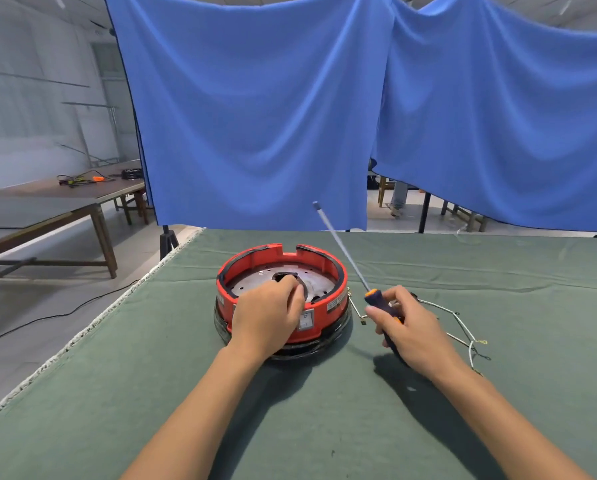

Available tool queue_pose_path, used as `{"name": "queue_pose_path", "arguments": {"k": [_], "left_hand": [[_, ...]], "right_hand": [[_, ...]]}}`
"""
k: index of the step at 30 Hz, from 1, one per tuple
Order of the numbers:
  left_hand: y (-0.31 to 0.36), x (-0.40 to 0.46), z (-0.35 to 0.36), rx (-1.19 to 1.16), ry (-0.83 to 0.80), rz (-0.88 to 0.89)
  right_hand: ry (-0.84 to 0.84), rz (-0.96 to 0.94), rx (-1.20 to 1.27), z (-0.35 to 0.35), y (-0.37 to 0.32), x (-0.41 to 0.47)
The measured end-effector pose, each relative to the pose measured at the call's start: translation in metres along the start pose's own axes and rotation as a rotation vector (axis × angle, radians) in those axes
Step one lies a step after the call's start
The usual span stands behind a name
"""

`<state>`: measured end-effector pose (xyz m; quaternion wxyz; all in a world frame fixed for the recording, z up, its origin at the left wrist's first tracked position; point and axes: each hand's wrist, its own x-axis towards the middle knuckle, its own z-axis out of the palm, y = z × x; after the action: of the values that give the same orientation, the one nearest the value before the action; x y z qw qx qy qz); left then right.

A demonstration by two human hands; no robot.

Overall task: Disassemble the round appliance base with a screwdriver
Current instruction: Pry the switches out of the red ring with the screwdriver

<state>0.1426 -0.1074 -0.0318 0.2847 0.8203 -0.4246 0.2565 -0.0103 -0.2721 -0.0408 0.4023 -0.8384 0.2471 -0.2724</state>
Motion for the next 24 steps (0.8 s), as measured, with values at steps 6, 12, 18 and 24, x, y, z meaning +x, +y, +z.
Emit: {"name": "queue_pose_path", "arguments": {"k": [6, 12, 18, 24], "left_hand": [[0.005, 0.002, -0.002, -0.378, 0.085, -0.264], [0.012, 0.002, -0.005, -0.451, 0.214, -0.322], [0.016, -0.003, 0.002, 0.084, 0.086, 0.023], [0.016, 0.0, 0.002, 0.148, 0.016, -0.056]], "right_hand": [[0.011, -0.254, -0.238, -0.012, -0.004, 0.002], [0.115, -0.279, -0.532, -0.04, -0.004, -0.006], [0.027, -0.222, -0.66, -0.046, -0.015, -0.015], [-0.225, 0.12, -0.244, -0.088, -0.045, -0.003]]}}
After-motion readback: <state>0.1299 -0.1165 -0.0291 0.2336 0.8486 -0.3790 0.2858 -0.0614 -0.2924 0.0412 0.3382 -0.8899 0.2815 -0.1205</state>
